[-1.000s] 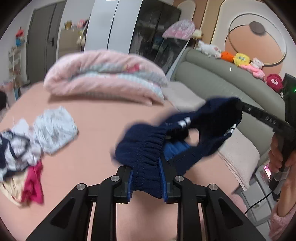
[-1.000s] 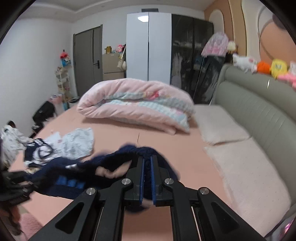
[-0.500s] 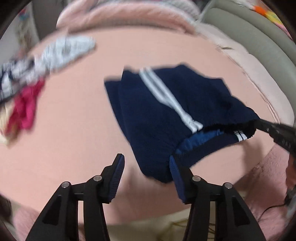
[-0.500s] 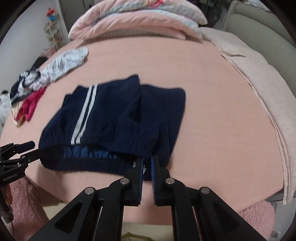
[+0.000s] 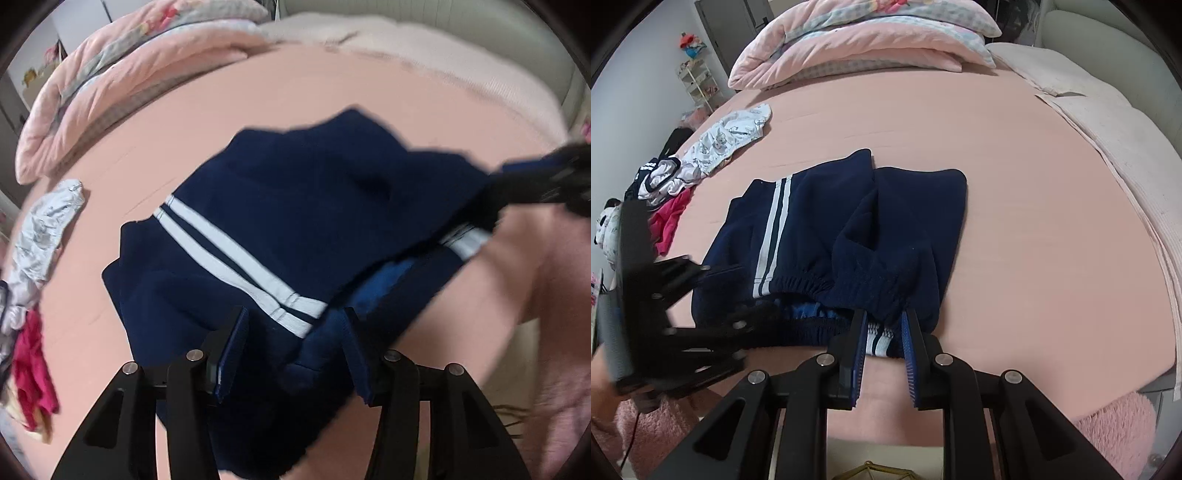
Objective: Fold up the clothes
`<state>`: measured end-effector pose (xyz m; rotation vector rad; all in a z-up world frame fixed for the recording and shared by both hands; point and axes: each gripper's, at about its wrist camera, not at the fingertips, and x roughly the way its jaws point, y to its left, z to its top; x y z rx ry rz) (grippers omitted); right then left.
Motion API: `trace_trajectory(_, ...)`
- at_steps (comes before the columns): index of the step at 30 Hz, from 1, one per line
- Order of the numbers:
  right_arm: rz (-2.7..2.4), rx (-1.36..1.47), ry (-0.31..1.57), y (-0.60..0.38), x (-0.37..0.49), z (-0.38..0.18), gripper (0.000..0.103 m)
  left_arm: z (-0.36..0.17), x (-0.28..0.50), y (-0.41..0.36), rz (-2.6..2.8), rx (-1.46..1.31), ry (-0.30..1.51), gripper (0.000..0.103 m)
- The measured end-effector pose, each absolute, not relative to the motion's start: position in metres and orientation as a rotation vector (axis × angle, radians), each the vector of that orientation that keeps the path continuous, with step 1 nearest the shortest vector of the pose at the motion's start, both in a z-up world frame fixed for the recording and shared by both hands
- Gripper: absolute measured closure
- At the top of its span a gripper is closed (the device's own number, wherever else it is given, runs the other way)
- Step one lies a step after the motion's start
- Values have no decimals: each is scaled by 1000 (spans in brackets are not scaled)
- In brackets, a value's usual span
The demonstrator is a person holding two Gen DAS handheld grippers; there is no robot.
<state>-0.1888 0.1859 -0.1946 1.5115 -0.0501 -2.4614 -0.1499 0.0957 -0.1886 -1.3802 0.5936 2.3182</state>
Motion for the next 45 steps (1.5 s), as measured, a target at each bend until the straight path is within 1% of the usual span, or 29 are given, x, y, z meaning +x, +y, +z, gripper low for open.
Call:
trace_trajectory(1,-2454,1519,-52,188,-188,-195,85,-192,-152,92,2340,-1393,587,73)
trace_trajectory(2,-2447,1540,-45,190,-188,-198,84,-194,-154,88,2361,-1406,568,79)
trace_trajectory(4,-2433,1584,-32,195,-186,-204,79,-189,-156,76,2408,-1424,468,94)
trace_trajectory(7,-2398,1647,-57,191,-187,-219,76,-168,-150,53,2522,-1392,339,96)
trace_trajectory(10,-2376,1634,-17,175,-190,-224,69,-147,-138,24,2637,-1369,231,96)
trace_trajectory(13,-2408,1584,79,157,-189,-219,67,-133,-122,-8,2756,-1388,104,97)
trace_trajectory(14,-2419,1568,109,152,-188,-218,65,-132,-116,-19,2788,-1406,69,97)
trace_trajectory(15,-2419,1563,134,148,-187,-219,60,-135,-110,-29,2803,-1432,43,97)
trace_trajectory(16,-2419,1567,142,146,-185,-222,58,-143,-109,-33,2764,-1476,23,97)
trace_trajectory(19,-2437,1594,160,145,-181,-231,58,-178,-110,-37,2537,-1658,-3,95)
trace_trajectory(20,-2444,1600,159,146,-180,-233,59,-189,-111,-35,2506,-1700,25,94)
trace_trajectory(21,-2447,1585,143,148,-178,-232,59,-194,-110,-34,2509,-1709,51,94)
trace_trajectory(23,-2455,1557,135,151,-174,-229,60,-191,-107,-38,2555,-1670,0,92)
trace_trajectory(24,-2461,1544,145,151,-173,-228,60,-190,-108,-40,2572,-1661,-29,84)
trace_trajectory(25,-2450,1556,173,149,-173,-232,60,-190,-109,-42,2585,-1648,-54,67)
trace_trajectory(26,-2436,1588,202,147,-174,-240,60,-193,-112,-43,2587,-1630,-67,59)
trace_trajectory(27,-2421,1620,231,145,-177,-248,61,-195,-114,-44,2588,-1618,-61,54)
trace_trajectory(28,-2396,1650,232,147,-179,-256,76,-196,-117,-44,2593,-1627,-28,55)
trace_trajectory(29,-2406,1642,198,152,-178,-250,83,-197,-120,-45,2598,-1636,4,61)
trace_trajectory(30,-2418,1630,162,157,-178,-243,94,-197,-123,-45,2601,-1644,30,93)
trace_trajectory(31,-2430,1618,125,162,-177,-235,96,-194,-124,-46,2599,-1646,39,95)
trace_trajectory(34,-2580,1447,221,170,-160,-190,97,-167,-108,-46,2627,-1544,54,95)
trace_trajectory(35,-2614,1399,224,175,-153,-176,97,-159,-101,-46,2635,-1512,54,95)
trace_trajectory(38,-2649,1336,122,196,-133,-149,97,-156,-90,-48,2625,-1524,28,92)
trace_trajectory(39,-2625,1369,86,203,-130,-151,97,-159,-88,-48,2608,-1546,15,89)
trace_trajectory(40,-2598,1404,50,211,-127,-154,97,-172,-87,-48,2557,-1616,-9,82)
trace_trajectory(42,-2551,1536,83,210,-121,-181,97,-198,-85,-47,2448,-1750,-55,70)
trace_trajectory(43,-2525,1603,102,210,-118,-195,97,-209,-84,-47,2407,-1803,-70,69)
trace_trajectory(45,-2499,1653,80,213,-111,-210,97,-213,-78,-47,2455,-1784,-40,68)
